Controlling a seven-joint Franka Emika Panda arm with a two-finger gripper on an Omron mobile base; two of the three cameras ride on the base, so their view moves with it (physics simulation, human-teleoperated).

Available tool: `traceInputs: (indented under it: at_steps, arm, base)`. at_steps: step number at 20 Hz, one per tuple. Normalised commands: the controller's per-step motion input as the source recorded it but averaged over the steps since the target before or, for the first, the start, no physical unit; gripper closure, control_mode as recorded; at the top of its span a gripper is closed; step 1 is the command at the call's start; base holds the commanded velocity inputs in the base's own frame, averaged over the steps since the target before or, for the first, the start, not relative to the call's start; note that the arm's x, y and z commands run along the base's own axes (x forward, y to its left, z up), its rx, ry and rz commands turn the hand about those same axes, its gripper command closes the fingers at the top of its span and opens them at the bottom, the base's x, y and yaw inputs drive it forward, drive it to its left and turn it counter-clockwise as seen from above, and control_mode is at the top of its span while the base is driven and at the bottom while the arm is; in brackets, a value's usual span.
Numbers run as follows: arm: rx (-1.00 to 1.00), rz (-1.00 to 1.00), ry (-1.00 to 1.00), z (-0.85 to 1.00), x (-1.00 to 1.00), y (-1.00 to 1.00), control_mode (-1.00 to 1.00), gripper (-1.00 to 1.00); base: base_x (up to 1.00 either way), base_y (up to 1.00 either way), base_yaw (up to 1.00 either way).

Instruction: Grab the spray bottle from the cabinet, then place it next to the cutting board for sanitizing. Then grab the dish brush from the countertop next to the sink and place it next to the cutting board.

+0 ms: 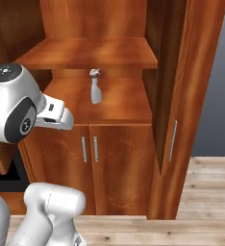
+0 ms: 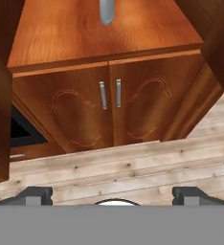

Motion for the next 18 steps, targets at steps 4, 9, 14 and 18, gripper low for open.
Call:
traceInputs:
  at_steps: [4, 9, 14, 18]
  arm:
    - [0.00, 0.00, 0.00, 0.00, 0.00, 0.00, 1.00, -1.00]
    - [0.00, 0.00, 0.00, 0.00, 0.00, 0.00, 1.00, -1.00]
    - [0.00, 0.00, 0.00, 0.00, 0.00, 0.00, 1.00, -1.00]
    - [0.00, 0.00, 0.00, 0.00, 0.00, 0.00, 1.00, -1.00]
  base:
    - [0.74, -0.15, 0.20]
    - [0.38, -0.29, 0.19]
    - [0.04, -0.52, 0.20]
    - [0.38, 0.02, 0.15]
